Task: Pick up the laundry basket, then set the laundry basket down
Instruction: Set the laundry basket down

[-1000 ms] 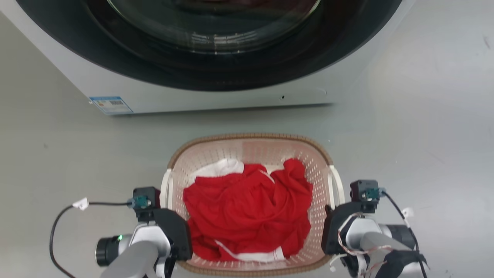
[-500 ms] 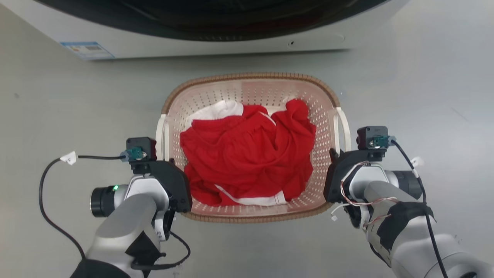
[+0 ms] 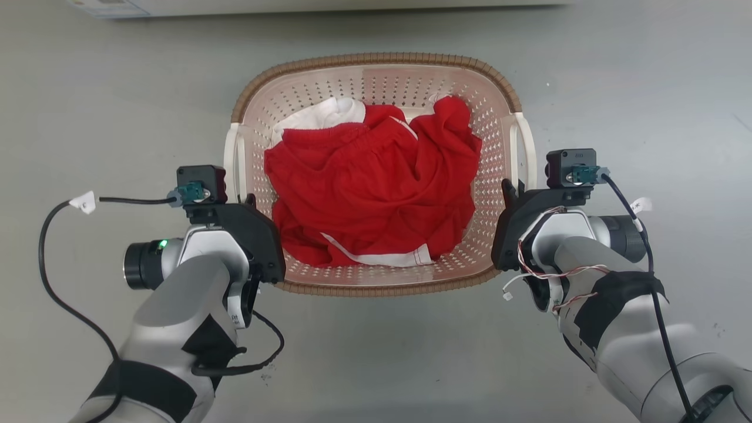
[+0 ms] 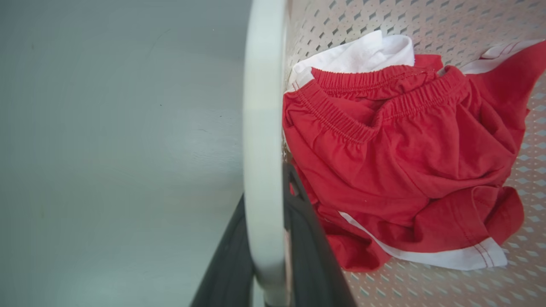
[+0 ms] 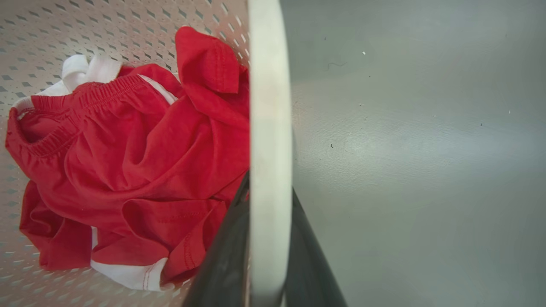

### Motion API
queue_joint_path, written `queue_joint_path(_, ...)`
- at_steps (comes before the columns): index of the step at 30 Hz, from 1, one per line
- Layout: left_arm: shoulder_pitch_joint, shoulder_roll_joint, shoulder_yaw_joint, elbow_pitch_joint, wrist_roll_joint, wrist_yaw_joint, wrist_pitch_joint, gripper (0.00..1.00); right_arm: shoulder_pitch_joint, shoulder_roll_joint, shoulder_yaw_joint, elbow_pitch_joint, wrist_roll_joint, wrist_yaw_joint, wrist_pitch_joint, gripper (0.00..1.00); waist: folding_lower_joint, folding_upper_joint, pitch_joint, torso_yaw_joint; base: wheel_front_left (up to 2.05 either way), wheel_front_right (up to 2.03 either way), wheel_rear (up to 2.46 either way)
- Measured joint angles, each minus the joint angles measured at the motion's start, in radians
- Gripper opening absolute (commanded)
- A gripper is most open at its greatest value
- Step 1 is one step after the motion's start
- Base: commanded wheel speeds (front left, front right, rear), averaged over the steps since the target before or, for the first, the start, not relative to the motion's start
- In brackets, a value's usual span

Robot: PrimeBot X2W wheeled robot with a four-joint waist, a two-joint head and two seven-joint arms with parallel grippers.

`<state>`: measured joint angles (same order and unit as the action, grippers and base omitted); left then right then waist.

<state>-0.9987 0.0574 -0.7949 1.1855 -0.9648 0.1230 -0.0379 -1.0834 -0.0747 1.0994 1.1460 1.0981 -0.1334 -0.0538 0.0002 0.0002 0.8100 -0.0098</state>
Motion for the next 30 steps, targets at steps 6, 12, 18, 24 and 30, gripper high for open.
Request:
queue_joint_path(6, -0.026, 0.0, 0.0, 0.008, 0.012, 0.0, -0.011, 0.0, -0.02, -0.001, 0.005, 0.001, -0.006, 0.0, -0.01, 0.0, 0.0, 0.0, 0.038, 0.003, 0.0, 0.0, 0.0)
queue_joint_path(12, -0.03, -0.003, -0.003, 0.02, 0.021, 0.0, -0.027, 0.46, -0.021, -0.001, 0.012, 0.004, -0.006, 0.0, -0.029, 0.47, -0.0001, 0.0, 0.053, 0.005, 0.0, 0.0, 0.0)
queue_joint_path(18, -0.051, -0.014, -0.006, 0.026, 0.028, -0.001, -0.044, 1.0, -0.036, 0.016, 0.018, 0.004, -0.009, 0.001, -0.046, 1.0, -0.0002, -0.0002, 0.057, 0.005, 0.0, 0.0, 0.0)
queue_joint_path(24, -0.056, -0.015, -0.007, 0.039, 0.028, -0.009, -0.056, 1.0, -0.035, 0.015, 0.022, 0.02, -0.009, 0.001, -0.059, 1.0, -0.0002, -0.0002, 0.052, 0.004, 0.0, 0.0, 0.0)
queue_joint_path(30, -0.054, -0.013, -0.009, 0.052, 0.028, -0.01, -0.069, 1.0, -0.035, 0.015, 0.022, 0.039, -0.009, 0.001, -0.072, 1.0, -0.0002, -0.0002, 0.026, 0.003, 0.0, 0.0, 0.0)
